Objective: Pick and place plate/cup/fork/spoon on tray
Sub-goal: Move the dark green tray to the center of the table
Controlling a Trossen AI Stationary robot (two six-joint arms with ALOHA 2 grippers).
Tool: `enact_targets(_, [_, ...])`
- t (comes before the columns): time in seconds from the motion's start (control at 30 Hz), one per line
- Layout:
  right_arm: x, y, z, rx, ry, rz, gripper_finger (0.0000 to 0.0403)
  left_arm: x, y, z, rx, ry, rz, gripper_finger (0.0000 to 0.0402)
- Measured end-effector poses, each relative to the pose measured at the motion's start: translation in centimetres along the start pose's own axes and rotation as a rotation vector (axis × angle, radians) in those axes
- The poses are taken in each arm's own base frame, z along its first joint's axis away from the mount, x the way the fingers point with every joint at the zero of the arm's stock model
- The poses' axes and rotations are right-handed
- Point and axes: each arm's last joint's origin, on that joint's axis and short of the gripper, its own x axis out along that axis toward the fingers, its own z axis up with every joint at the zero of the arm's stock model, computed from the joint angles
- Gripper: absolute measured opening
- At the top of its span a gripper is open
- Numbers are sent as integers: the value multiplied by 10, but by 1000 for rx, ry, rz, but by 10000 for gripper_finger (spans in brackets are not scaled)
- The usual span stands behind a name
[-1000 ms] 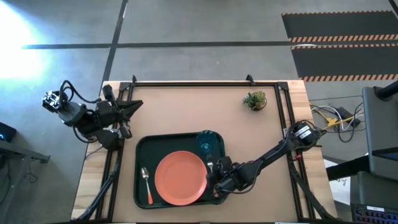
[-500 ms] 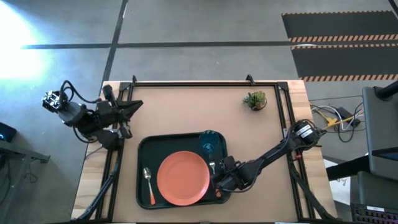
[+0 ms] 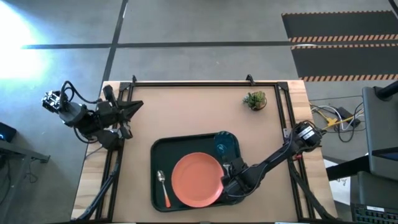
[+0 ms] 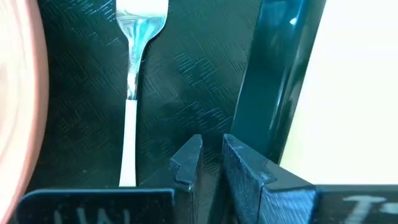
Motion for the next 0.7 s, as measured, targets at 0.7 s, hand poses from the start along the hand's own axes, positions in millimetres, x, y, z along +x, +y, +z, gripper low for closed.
enact_targets(0.7, [-52,-7,13,-65,-290,139,54,8,-16,-9,11,55,-12,4])
